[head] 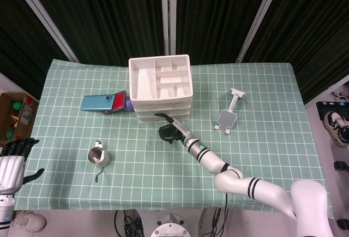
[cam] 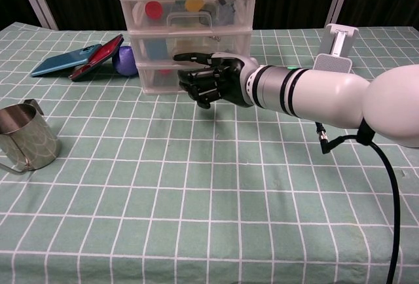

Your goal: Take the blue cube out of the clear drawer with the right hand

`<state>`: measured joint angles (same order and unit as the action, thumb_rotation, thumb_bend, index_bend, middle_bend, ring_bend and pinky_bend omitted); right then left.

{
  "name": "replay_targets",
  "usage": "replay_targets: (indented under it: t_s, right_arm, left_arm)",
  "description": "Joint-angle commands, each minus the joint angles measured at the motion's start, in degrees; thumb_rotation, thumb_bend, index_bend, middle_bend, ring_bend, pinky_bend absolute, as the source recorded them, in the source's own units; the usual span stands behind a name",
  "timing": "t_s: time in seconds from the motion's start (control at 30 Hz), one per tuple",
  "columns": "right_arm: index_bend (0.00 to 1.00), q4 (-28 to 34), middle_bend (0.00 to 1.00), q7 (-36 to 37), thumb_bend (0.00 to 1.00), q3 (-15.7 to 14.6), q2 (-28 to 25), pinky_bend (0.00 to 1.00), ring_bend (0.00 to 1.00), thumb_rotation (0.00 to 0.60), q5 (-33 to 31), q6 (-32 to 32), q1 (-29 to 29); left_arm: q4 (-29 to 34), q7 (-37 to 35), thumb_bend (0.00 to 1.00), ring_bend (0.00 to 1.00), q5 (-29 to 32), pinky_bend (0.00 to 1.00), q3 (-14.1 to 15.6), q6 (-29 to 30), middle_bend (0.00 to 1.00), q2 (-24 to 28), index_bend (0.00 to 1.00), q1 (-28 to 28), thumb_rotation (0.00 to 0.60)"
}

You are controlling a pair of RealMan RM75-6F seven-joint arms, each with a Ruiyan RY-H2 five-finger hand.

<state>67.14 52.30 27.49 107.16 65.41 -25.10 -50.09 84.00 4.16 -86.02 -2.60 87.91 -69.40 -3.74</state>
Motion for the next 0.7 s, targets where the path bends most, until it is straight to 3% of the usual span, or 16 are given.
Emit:
replay_targets:
  t_s: [0.03, 0.2, 0.3, 0.7]
  right_arm:
    - [0.13, -0.91, 0.70, 0.47, 0.49, 0.27, 0.48, 0.80, 0.71, 0.600, 0.20, 0.43, -0.39]
    - [0.27, -1.24, 0.70, 0.83, 0.50, 0.20, 0.60, 0.80, 0.71, 0.600, 0.98, 0.41, -0.30]
    - [0.30, -0.16, 0.70, 1.03, 0.50, -0.27, 0.17, 0.80, 0.71, 0.600, 2.13, -0.48, 0.46]
    - [0.31, 8.15, 0.69, 1.15, 0.51, -4.73, -4.11, 0.80, 0.70, 0.600, 6.40, -4.63, 5.26]
  left_arm:
    - [0.04, 0.02, 0.06, 0.17, -0.02, 0.19, 0.00, 0.00, 0.22, 0.03, 0.22, 0.01, 0.600]
    - [0.29, 0.19, 0.06, 0.17, -0.07, 0.19, 0.05, 0.07, 0.22, 0.18, 0.22, 0.07, 0.600]
    - [0.46, 0.28, 0.06, 0.17, -0.02, 0.19, 0.02, 0.11, 0.22, 0.29, 0.22, 0.12, 0.600]
    - [0.93, 0.50, 0.06, 0.17, -0.55, 0.19, 0.25, 0.54, 0.22, 0.43, 0.22, 0.34, 0.600]
